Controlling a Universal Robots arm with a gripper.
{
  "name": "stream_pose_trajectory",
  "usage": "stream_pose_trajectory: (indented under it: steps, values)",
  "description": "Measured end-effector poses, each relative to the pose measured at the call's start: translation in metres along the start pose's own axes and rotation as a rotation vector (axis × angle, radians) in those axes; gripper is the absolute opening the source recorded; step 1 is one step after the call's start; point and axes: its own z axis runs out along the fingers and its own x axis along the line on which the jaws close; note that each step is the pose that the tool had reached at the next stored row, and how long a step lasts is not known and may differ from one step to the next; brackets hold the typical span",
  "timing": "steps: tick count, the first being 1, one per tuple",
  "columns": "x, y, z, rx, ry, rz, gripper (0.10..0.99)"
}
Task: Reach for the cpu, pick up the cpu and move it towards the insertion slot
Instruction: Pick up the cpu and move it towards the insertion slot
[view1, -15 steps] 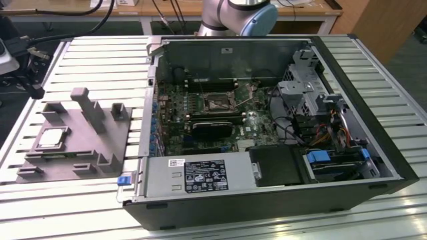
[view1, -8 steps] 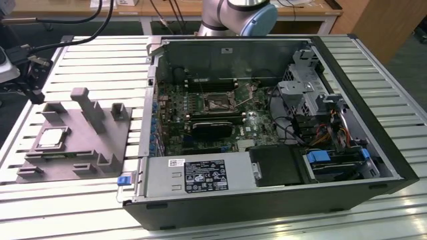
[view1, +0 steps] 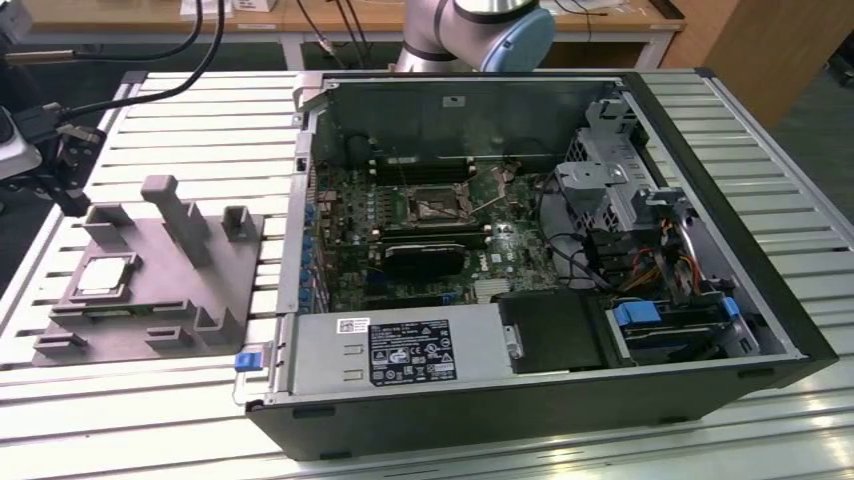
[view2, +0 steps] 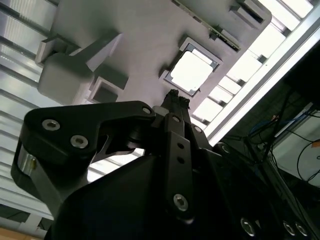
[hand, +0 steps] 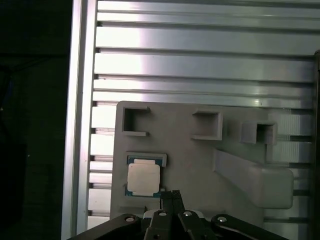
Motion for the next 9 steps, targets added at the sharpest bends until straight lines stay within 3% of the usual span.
stream_pose_trajectory:
  steps: [9]
  values:
    - [0.0038, -0.0019, 0.0099, 0.000, 0.0001, 0.000, 0.106]
